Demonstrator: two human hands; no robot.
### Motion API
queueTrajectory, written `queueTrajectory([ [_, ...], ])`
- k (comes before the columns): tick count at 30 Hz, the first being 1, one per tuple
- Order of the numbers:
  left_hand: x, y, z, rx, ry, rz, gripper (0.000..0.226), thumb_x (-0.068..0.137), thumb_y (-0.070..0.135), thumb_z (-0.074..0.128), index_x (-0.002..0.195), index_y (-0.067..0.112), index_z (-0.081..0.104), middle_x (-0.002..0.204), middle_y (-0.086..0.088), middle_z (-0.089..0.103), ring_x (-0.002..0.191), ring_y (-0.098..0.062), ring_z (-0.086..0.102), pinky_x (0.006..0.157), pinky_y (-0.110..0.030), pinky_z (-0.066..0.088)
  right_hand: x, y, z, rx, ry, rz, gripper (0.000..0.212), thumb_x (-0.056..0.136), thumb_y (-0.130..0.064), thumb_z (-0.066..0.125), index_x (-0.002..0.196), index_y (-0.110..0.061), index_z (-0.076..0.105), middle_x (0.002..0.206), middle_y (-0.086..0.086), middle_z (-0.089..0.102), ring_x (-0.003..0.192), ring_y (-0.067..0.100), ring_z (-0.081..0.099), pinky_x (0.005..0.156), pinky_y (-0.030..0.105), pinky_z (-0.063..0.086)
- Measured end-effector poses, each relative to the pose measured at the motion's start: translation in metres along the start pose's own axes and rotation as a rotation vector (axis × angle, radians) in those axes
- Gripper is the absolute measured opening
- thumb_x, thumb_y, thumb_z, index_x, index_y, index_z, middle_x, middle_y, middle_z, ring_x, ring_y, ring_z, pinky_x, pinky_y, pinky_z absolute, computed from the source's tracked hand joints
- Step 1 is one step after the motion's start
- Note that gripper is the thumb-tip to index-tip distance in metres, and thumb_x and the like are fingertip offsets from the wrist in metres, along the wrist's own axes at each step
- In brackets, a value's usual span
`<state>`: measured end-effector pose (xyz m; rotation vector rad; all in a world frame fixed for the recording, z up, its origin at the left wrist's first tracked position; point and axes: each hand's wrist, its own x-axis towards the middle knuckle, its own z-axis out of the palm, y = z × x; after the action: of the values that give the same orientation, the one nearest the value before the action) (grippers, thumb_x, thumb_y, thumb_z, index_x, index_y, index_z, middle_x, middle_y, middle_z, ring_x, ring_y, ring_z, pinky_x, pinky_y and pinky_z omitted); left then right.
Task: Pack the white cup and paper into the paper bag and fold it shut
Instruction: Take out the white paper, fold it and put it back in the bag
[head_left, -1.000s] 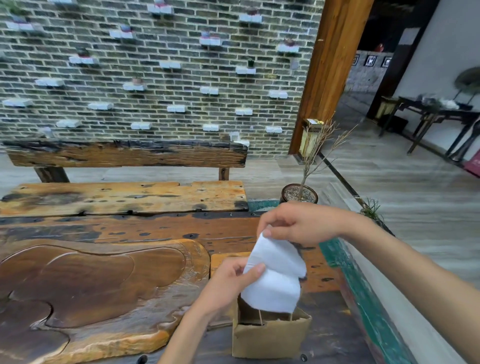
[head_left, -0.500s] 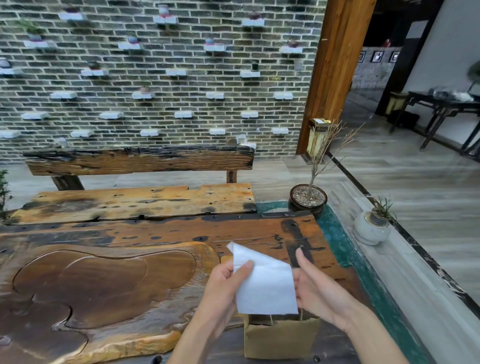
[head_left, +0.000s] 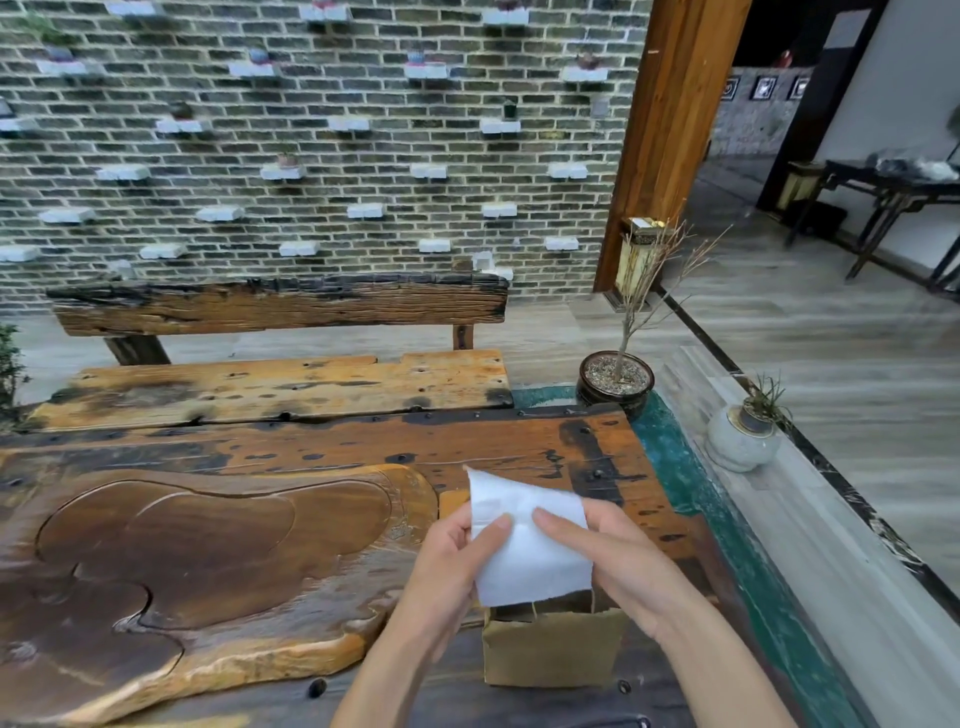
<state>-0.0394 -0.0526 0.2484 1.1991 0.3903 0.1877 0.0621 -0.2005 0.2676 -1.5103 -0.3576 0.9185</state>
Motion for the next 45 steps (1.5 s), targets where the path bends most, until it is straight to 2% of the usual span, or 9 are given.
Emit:
queueTrajectory([
  [6, -0.001, 0.002, 0.001, 0.106, 0.005, 0.020, 0.020, 0.094, 0.014, 0.058, 0.109, 0.011, 0.071, 0.098, -0.008, 0.078, 0.086, -0.021, 0.073, 0.074, -0.041, 0.059, 0.001, -0.001, -0.001, -0.094, 0.070, -0.111, 0.030, 0.079, -0.026, 0.081, 0.106, -0.014, 0.075, 0.104, 0.007, 0.078, 0.099, 0.028, 0.073, 0.091, 0.052, 0.055],
  [9, 0.000, 0.006, -0.003, 0.138, -0.004, 0.027, 0.022, 0.095, 0.014, 0.057, 0.111, 0.007, 0.071, 0.105, -0.017, 0.075, 0.095, -0.031, 0.071, 0.086, -0.045, 0.053, 0.002, -0.004, -0.004, -0.122, 0.061, -0.118, 0.026, 0.083, -0.021, 0.077, 0.108, -0.013, 0.075, 0.104, 0.006, 0.078, 0.098, 0.026, 0.074, 0.088, 0.047, 0.057],
  [13, 0.003, 0.012, -0.010, 0.184, 0.013, 0.035, 0.021, 0.095, 0.018, 0.058, 0.108, 0.008, 0.072, 0.104, -0.022, 0.074, 0.097, -0.039, 0.070, 0.083, -0.046, 0.051, 0.004, -0.013, -0.011, -0.153, 0.063, -0.121, 0.021, 0.086, -0.012, 0.073, 0.107, -0.014, 0.075, 0.102, 0.003, 0.079, 0.096, 0.021, 0.075, 0.084, 0.037, 0.058],
  [19, 0.005, 0.018, -0.020, 0.213, 0.025, 0.101, 0.022, 0.095, 0.016, 0.058, 0.097, 0.000, 0.073, 0.098, -0.029, 0.070, 0.085, -0.027, 0.064, 0.082, -0.038, 0.048, 0.005, -0.018, -0.024, -0.180, 0.096, -0.140, 0.019, 0.088, -0.007, 0.070, 0.106, -0.014, 0.075, 0.102, 0.003, 0.079, 0.099, 0.021, 0.074, 0.091, 0.041, 0.056],
  [25, 0.005, 0.022, -0.021, 0.105, 0.010, 0.138, 0.036, 0.083, 0.031, 0.067, 0.105, 0.003, 0.070, 0.096, -0.020, 0.058, 0.090, -0.030, 0.047, 0.086, -0.044, 0.038, 0.003, -0.019, -0.027, -0.171, 0.112, -0.164, 0.014, 0.092, -0.005, 0.064, 0.102, -0.011, 0.072, 0.097, 0.006, 0.079, 0.084, 0.018, 0.071, 0.072, 0.034, 0.051],
  [31, 0.005, 0.022, -0.024, 0.069, -0.046, 0.151, 0.021, 0.095, 0.002, 0.053, 0.107, -0.001, 0.069, 0.104, -0.014, 0.073, 0.094, -0.024, 0.066, 0.086, -0.034, 0.051, 0.004, -0.019, -0.028, -0.141, 0.145, -0.218, 0.019, 0.092, -0.001, 0.063, 0.102, -0.013, 0.073, 0.097, 0.006, 0.079, 0.087, 0.018, 0.073, 0.072, 0.032, 0.053],
  [37, 0.010, 0.023, -0.023, 0.079, -0.027, 0.159, 0.023, 0.092, -0.006, 0.052, 0.091, -0.002, 0.074, 0.094, -0.010, 0.075, 0.091, -0.021, 0.068, 0.083, -0.032, 0.054, 0.005, -0.020, -0.030, -0.251, 0.188, -0.264, 0.034, 0.089, 0.010, 0.059, 0.078, -0.013, 0.081, 0.083, -0.003, 0.079, 0.060, -0.003, 0.065, 0.051, 0.010, 0.047],
  [41, 0.012, 0.026, -0.022, 0.105, -0.022, 0.155, 0.030, 0.094, -0.007, 0.047, 0.084, 0.001, 0.074, 0.085, -0.001, 0.071, 0.084, -0.013, 0.065, 0.072, -0.021, 0.051, 0.005, -0.021, -0.031, -0.251, 0.232, -0.310, 0.041, 0.091, 0.009, 0.056, 0.073, -0.019, 0.081, 0.096, -0.006, 0.078, 0.091, 0.012, 0.071, 0.068, 0.017, 0.052],
  [45, 0.016, 0.025, -0.019, 0.121, 0.012, 0.182, 0.029, 0.094, -0.006, 0.048, 0.085, 0.001, 0.075, 0.094, -0.007, 0.070, 0.093, -0.019, 0.063, 0.079, -0.030, 0.051, 0.010, -0.023, -0.029, 0.080, 0.230, -0.201, 0.022, 0.098, -0.007, 0.054, 0.114, -0.012, 0.067, 0.104, 0.013, 0.076, 0.101, 0.031, 0.071, 0.088, 0.048, 0.056],
])
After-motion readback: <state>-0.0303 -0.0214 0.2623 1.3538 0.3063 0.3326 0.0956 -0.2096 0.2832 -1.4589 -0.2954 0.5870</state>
